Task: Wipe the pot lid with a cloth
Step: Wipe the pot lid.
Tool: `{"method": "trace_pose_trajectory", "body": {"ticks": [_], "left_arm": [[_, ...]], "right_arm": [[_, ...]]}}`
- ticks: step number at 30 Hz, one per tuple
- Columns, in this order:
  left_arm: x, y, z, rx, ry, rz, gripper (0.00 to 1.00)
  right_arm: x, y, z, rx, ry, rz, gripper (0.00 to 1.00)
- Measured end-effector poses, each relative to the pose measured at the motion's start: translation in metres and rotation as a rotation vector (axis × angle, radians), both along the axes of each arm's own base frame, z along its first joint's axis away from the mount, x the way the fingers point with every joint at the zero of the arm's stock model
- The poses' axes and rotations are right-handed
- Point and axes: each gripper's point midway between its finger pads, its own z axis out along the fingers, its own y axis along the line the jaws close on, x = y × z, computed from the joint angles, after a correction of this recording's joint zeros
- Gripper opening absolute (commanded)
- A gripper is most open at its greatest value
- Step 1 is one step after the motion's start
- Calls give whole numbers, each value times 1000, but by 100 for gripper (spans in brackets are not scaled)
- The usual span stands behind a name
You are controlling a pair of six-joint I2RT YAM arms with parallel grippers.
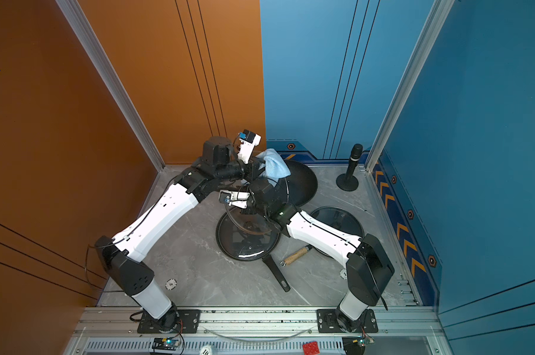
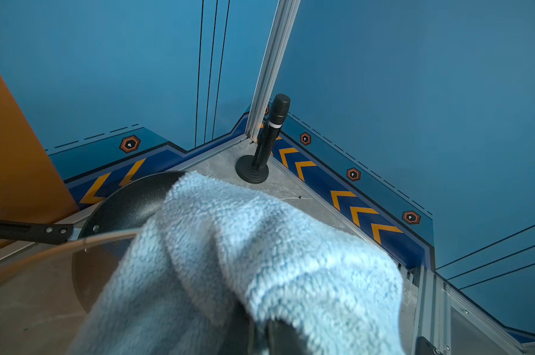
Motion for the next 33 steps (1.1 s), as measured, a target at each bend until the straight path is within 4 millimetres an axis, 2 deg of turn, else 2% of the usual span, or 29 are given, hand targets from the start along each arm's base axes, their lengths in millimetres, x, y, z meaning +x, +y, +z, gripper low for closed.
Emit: {"method": "trace_pose_trajectory", "body": {"ticks": [4, 9, 12, 13, 16, 19, 24, 26, 28, 30, 33], "left_arm": [[22, 27, -10, 22, 10, 108, 0], [57, 89, -49, 116, 54, 340, 0], [73, 130, -74, 170, 93, 478, 0], [77, 140, -77, 177, 95, 517, 0], [81, 178, -80, 202, 97, 651, 0], [80, 212, -79, 224, 103, 778, 0], [70, 257, -64, 176, 100, 925, 0], [62, 266, -50, 133, 87, 949, 0], [55, 262, -34, 87, 65, 938, 0], [47, 241, -17, 47, 40, 885, 0], [35, 185, 6, -2, 2, 746, 0]], "right_arm": [[2, -4, 1, -2, -43, -28, 0], [2, -15, -5, -30, -68, -76, 0], [1, -24, 2, -33, -96, -103, 0], [1, -26, 3, -45, -104, -106, 0], [1, -30, 5, -47, -115, -123, 0], [5, -33, 15, -15, -141, -145, 0], [16, -46, 38, 111, -146, -215, 1], [28, -59, 48, 203, -129, -279, 5], [44, -77, 58, 326, -102, -389, 4], [66, -94, 73, 482, -84, -520, 1], [92, -118, 93, 772, -57, -699, 0]]}}
